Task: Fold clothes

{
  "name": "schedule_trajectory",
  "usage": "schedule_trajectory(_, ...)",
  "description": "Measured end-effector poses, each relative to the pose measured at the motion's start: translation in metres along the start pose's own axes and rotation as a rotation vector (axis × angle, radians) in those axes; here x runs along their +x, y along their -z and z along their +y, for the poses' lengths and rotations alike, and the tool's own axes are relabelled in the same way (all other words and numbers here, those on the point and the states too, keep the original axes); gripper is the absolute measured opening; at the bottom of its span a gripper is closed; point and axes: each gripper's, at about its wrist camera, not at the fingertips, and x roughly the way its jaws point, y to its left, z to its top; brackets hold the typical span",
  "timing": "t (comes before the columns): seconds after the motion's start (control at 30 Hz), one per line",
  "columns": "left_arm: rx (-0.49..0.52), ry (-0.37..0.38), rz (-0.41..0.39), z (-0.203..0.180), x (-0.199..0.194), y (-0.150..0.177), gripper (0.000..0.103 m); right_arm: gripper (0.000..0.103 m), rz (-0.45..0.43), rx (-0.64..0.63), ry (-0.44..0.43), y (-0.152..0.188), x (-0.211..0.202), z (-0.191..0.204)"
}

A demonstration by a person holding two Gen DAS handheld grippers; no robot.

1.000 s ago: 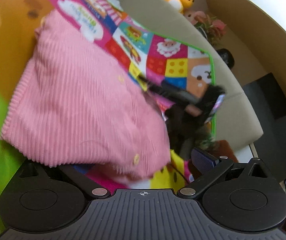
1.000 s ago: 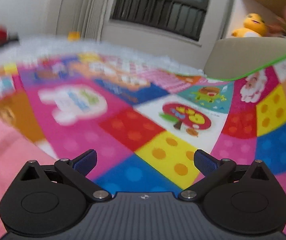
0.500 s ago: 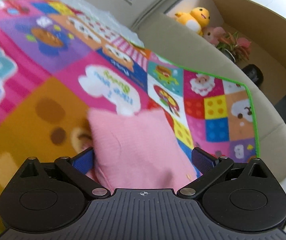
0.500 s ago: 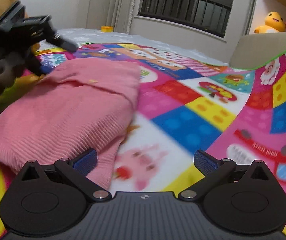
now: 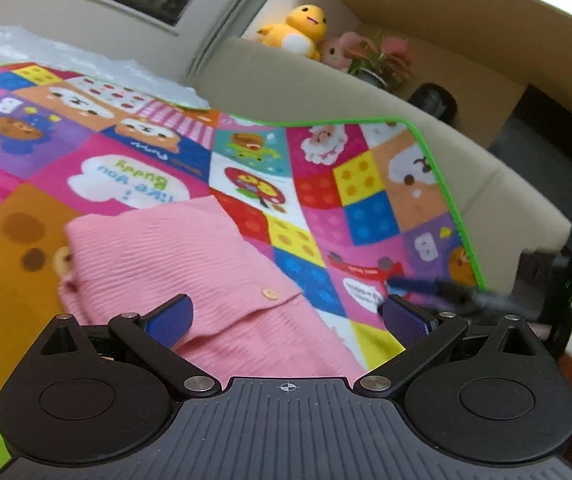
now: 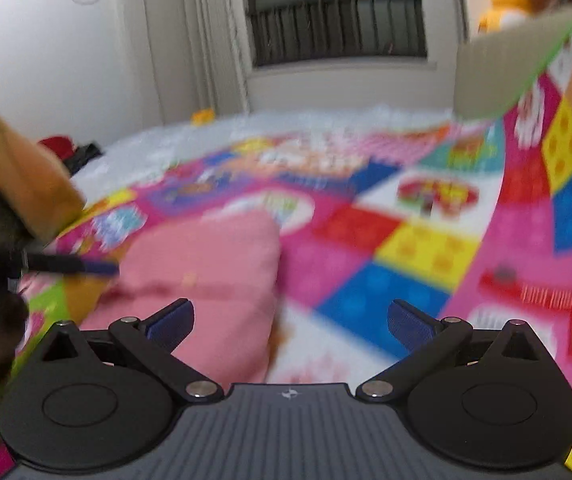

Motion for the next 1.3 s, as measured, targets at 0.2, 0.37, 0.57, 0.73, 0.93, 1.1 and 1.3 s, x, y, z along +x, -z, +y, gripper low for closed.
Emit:
schedule_trajectory(0.2, -0.029, -0.176, 0.025, 0.039, 0.017, 0.009, 0.103, 0.103, 0.102, -0.177, 0.080, -0.002, 0.068, 0.022)
schedule_trajectory(0.37, -0.056, -0.136, -0.003, 0.055, 0.006, 0.018, 0.103, 0.103, 0.173, -0.254, 0.097, 0.011, 0.084, 0.039)
schedule_trajectory(0.57, -0.038, -0.129, -0.026, 0.054, 0.007, 0.021, 0.103, 0.103, 0.154, -0.151, 0.007, -0.024, 0.077, 0.031)
schedule_trajectory(0.73, -0.051, -0.118, -0.035, 0.057, 0.007, 0.022, 0.103, 0.103, 0.119, -0.098, -0.017, -0.050, 0.114, 0.027)
schedule_trajectory(0.93, -0.076, -0.097, -0.049, 0.062, 0.003, 0.022, 0.103, 0.103, 0.290, -0.271, 0.022, -0.029, 0.124, 0.037)
schedule_trajectory(1.1, -0.125, -0.058, -0.068, 0.070, -0.003, 0.019, 0.103, 0.103, 0.264, -0.200, 0.024, 0.005, 0.088, 0.029)
schedule_trajectory(1.3, -0.105, -0.077, -0.063, 0.059, -0.021, 0.013, 0.103, 0.103, 0.171, -0.312, 0.020, 0.002, 0.039, 0.040)
